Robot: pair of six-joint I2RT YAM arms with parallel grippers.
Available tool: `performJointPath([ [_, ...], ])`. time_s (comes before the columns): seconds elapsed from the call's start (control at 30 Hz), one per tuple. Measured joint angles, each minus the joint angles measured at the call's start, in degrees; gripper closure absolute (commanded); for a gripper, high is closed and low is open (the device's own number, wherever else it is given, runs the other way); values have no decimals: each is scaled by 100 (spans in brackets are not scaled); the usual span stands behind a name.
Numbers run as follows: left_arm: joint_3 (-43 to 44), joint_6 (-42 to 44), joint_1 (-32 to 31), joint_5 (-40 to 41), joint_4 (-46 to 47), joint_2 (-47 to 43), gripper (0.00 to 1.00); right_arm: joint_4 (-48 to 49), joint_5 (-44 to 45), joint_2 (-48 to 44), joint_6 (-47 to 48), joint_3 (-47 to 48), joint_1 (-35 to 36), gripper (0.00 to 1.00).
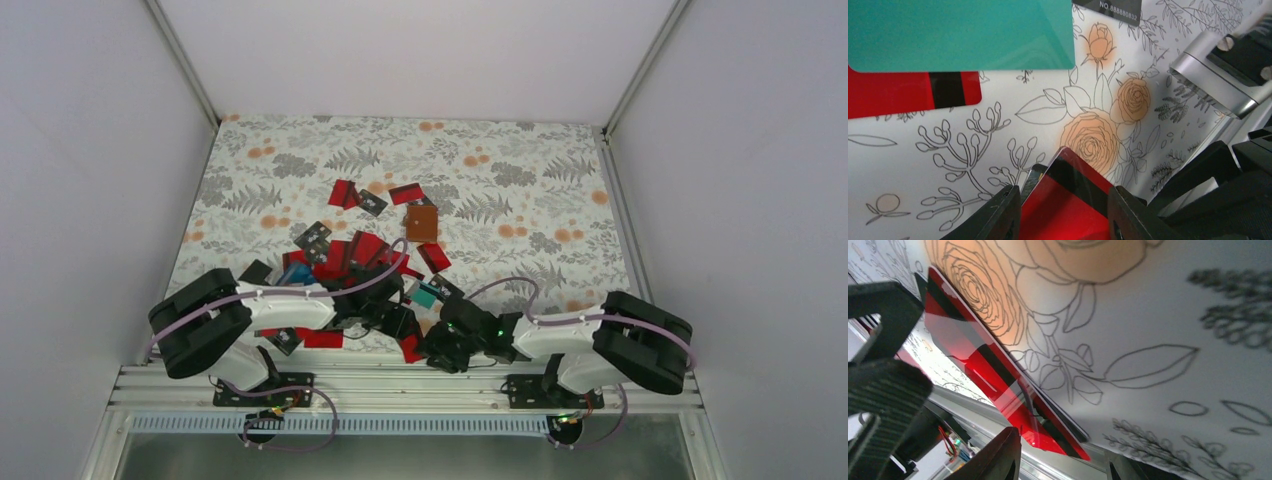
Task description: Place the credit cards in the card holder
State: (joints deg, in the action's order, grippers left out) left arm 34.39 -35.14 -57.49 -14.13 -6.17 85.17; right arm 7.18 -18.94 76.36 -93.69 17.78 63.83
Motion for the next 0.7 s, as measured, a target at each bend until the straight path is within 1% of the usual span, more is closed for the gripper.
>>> performJointPath([
  [0.1, -92, -11, 0, -92, 37, -79, 55, 101, 13, 144, -114, 70, 42, 60],
  [0.3, -282, -55, 13, -190, 155, -223, 56, 229, 17, 247, -188, 107, 79, 72],
  [0.37, -326, -70, 24, -186, 173, -264, 56, 210, 24, 245, -175, 111, 83, 78],
  [0.5, -361, -116, 42, -157, 122, -332, 57, 55, 61, 166, -146, 155, 87, 95],
  [0.6, -354, -162, 31, -184, -20, -437, 57, 0, 256, -7, -66, 330, 79, 96],
  [0.7, -201, -192, 13, -35, -420, -702, 57, -81, 459, -155, 20, 579, 63, 96],
])
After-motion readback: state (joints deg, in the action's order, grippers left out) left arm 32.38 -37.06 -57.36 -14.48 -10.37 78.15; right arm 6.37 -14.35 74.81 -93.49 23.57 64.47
